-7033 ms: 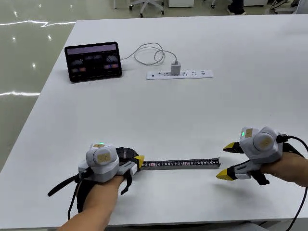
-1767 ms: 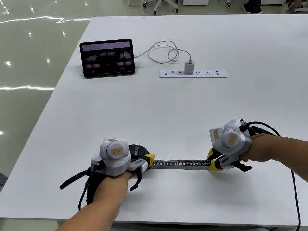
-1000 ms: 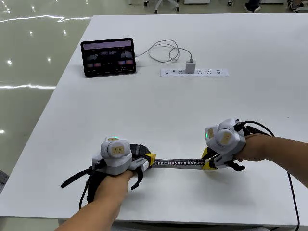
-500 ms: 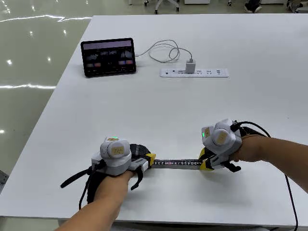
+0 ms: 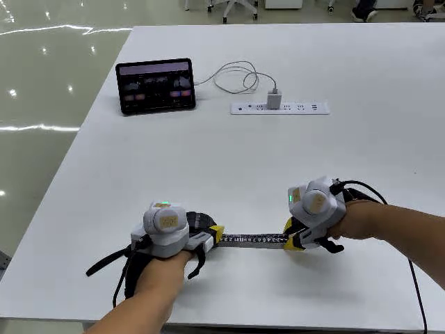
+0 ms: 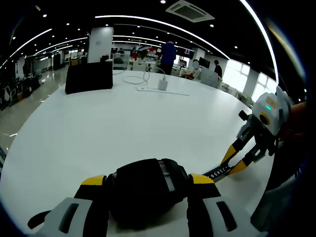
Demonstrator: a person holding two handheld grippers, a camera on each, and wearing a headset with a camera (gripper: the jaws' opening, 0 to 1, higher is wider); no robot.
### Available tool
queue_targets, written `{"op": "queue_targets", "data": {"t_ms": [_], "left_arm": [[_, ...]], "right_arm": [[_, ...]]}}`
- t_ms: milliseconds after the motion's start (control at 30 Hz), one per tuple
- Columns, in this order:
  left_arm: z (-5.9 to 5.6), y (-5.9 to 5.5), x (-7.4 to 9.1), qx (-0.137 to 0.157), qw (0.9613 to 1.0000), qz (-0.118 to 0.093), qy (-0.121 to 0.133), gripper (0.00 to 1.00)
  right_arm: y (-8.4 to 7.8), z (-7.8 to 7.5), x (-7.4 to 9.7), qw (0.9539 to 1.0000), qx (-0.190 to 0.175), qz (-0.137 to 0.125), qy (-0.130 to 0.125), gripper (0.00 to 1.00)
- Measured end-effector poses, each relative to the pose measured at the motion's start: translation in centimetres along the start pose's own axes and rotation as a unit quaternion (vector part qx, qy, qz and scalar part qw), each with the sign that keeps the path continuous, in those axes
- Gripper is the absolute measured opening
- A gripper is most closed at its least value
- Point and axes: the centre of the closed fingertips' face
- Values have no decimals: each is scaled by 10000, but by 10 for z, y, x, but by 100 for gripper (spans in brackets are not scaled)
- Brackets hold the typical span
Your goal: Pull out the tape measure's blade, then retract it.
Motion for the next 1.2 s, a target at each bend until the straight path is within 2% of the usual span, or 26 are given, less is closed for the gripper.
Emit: {"op": "queue_targets", "data": {"t_ms": [433, 1200], "left_arm": [[2, 0, 0, 64, 10000, 1, -31, 60], [2, 0, -2, 80, 10000, 21, -33, 60]], "right_arm": [[8, -1, -4, 9998, -147, -105, 4, 12], [23, 0, -12, 9997, -160, -178, 4, 12]]}}
Point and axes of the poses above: the centre of the closed fingertips' face, and the gripper's own axes: x roughly backward along the fingers, z roughly to its left, y roughly out of its top, and after that the axes turned 3 degrees about -x, right-handed
